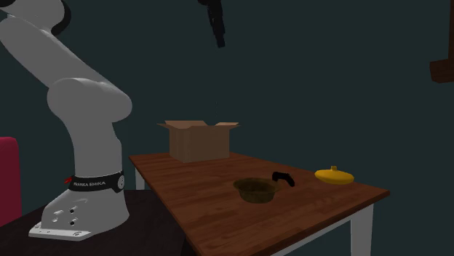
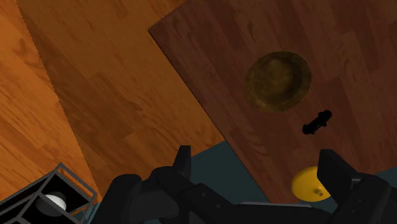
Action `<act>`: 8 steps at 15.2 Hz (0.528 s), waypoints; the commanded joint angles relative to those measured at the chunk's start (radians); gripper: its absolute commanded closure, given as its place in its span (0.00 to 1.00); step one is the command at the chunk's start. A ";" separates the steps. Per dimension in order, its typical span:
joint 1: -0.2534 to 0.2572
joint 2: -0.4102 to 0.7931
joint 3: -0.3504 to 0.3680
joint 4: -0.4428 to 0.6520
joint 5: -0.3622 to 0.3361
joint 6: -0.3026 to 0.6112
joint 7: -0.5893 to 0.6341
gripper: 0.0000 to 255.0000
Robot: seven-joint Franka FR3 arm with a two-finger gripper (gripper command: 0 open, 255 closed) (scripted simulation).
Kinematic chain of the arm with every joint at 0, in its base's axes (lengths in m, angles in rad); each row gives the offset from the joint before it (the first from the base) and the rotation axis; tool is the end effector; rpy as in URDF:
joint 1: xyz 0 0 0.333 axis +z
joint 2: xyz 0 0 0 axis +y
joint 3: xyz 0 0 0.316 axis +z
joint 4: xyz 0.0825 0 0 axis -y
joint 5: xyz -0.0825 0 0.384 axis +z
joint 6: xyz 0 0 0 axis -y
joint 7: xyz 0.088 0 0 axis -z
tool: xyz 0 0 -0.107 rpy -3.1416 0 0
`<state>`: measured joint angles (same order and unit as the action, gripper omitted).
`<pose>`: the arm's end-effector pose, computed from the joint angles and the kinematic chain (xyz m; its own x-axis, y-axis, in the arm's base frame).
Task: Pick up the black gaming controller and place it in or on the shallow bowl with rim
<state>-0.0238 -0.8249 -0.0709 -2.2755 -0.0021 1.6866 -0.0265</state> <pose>0.3042 -0.0388 0.6517 0.9708 -0.0553 0.2335 -0.0464 -0.9980 -0.0438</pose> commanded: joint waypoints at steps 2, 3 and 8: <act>0.003 0.004 0.011 -0.027 0.005 0.033 0.011 0.00; 0.007 0.009 0.022 -0.052 0.011 0.066 0.022 0.00; 0.026 0.057 0.077 -0.160 0.038 0.236 0.075 0.00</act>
<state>-0.0021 -0.7847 -0.0063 -2.4130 0.0297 1.8773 0.0363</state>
